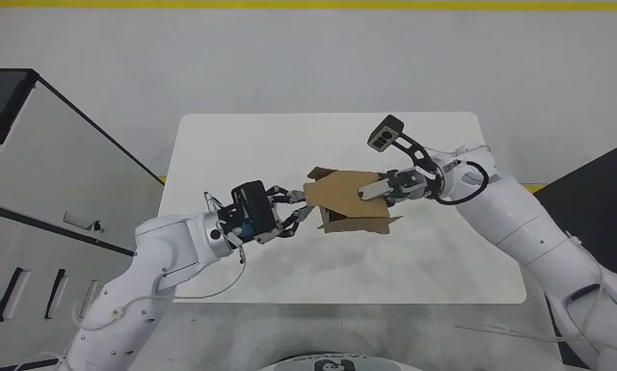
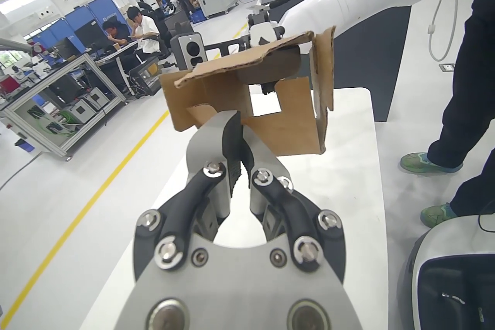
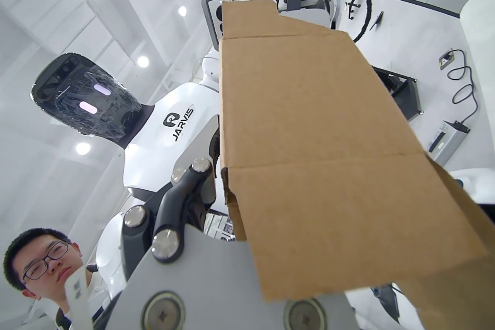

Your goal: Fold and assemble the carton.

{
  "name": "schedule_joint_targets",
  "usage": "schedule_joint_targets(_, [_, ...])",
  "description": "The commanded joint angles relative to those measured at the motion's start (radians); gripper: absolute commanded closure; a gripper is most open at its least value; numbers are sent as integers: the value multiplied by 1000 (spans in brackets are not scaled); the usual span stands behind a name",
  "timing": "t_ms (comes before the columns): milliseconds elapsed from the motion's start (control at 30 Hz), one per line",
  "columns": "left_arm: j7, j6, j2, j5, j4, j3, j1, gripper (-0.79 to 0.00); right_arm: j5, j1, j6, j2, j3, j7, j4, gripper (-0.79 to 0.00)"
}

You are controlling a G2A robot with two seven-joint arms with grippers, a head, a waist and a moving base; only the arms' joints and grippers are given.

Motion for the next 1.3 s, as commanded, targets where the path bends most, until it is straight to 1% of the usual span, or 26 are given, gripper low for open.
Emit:
schedule_joint_targets(0, [3, -3, 0, 7, -2, 6, -1, 0, 1, 1, 0, -1, 1, 0, 7, 0])
schedule_joint_targets(267, [20, -7, 0, 25, -6, 13, -1, 0, 16, 5, 0, -10, 6, 0, 35, 0])
schedule_joint_targets(900, [33, -10, 1, 64, -17, 33, 2, 0, 25, 18, 3, -21, -32, 0, 28, 0])
schedule_joint_targets(1267, [35, -2, 5, 56, -27, -1, 15, 0, 37, 10, 0, -9, -22, 0, 25, 0])
